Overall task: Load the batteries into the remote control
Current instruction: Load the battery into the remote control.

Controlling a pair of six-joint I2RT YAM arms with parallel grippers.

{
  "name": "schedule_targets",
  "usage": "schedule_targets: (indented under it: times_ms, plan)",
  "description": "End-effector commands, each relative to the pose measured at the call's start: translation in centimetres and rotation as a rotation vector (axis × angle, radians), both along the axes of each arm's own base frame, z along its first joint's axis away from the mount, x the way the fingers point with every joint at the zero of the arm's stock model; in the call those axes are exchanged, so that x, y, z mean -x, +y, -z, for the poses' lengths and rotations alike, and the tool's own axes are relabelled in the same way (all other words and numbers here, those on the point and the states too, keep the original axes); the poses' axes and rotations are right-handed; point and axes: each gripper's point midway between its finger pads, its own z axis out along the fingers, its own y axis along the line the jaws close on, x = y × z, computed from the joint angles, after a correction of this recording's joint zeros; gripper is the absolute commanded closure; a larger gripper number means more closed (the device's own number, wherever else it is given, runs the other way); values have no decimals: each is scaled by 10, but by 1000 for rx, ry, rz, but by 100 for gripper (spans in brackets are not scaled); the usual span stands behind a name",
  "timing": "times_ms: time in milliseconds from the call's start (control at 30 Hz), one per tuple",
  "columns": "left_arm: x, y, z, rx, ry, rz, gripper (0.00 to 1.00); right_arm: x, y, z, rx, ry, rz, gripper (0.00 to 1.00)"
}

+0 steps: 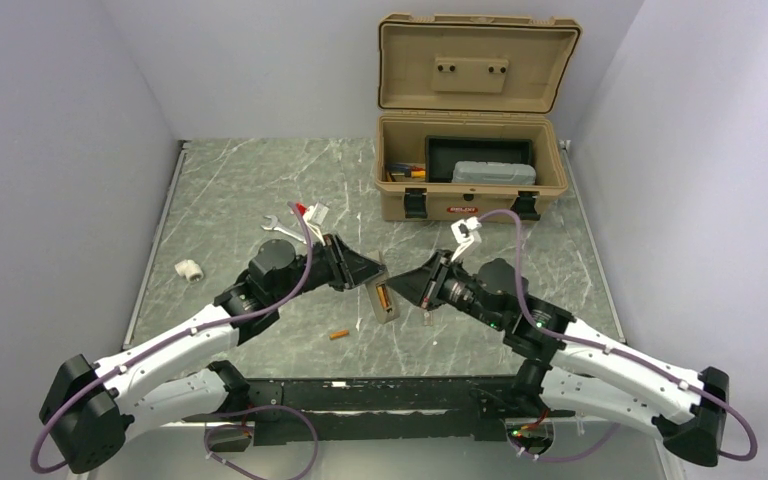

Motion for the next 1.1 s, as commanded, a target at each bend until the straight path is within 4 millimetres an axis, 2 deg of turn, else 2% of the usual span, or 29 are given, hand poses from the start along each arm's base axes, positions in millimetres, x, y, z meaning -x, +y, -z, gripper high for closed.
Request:
schedule_targets:
  times_ms: [0, 100, 233, 533, 1067]
  plan:
    - [18, -4, -39, 118, -156, 97, 100, -11, -30, -48, 8, -147, 114, 80]
    - [29, -5, -52, 167, -227, 153, 100, -15, -47, -60, 35, -194, 170, 79]
    - [39, -7, -63, 209, -280, 209, 100, -17, -58, -62, 90, -213, 198, 79]
    - [52, -6, -85, 250, -388, 268, 100, -13, -69, -59, 75, -216, 219, 78]
    - [56, -10, -94, 159, -480, 271, 100, -14, -70, -50, 101, -209, 221, 78]
